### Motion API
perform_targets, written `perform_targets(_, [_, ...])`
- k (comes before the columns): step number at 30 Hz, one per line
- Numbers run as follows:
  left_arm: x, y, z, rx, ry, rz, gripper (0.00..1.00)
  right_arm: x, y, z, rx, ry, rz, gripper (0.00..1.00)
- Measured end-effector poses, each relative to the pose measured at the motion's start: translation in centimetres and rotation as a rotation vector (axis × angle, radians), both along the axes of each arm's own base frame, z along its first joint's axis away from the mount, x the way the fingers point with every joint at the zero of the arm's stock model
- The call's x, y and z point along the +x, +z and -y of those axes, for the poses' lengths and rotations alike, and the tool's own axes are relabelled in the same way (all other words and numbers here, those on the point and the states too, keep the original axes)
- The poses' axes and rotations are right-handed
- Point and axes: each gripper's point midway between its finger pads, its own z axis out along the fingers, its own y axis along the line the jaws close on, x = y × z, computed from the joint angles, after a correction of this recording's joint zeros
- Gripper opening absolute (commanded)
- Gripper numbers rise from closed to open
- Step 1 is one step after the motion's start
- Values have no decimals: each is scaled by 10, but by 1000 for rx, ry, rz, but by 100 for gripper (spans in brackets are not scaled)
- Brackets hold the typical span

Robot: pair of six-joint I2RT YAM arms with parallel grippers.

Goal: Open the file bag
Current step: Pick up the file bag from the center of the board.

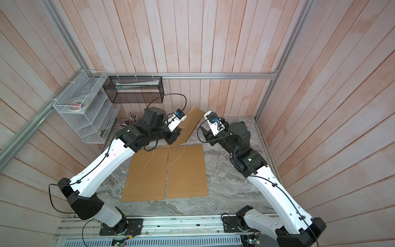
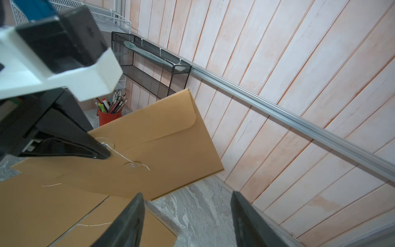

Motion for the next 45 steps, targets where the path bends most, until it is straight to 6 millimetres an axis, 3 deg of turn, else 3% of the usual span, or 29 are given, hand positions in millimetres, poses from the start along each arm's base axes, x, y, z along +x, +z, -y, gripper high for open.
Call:
perform_targets(4, [-8,5,-7,27,-39,48,0,3,0,7,-7,39,-23,75])
perform_targets(10, [-33,40,-15,-1,-135,159,0,-5,10,14,-25,127,-23,77])
perform_targets(14, [-44,54,-18,-10,-175,210,0,-11,27,13,-37,181,1,78])
perform_targets(26, [-53,49,-10,-17,-255,206,0,-8,46,-7,-108,307,3,78])
perform_targets(33, [-57,42,-6,-19,-281,185,0,0,34,-19,-138,377,-57,76])
perform_targets(39, [-55,42,-6,-19,-281,196,0,7,10,-33,-182,436,-137,62])
perform_targets(45, [-50,38,-7,-4,-264,209,0,2,-7,-39,-223,476,-184,26])
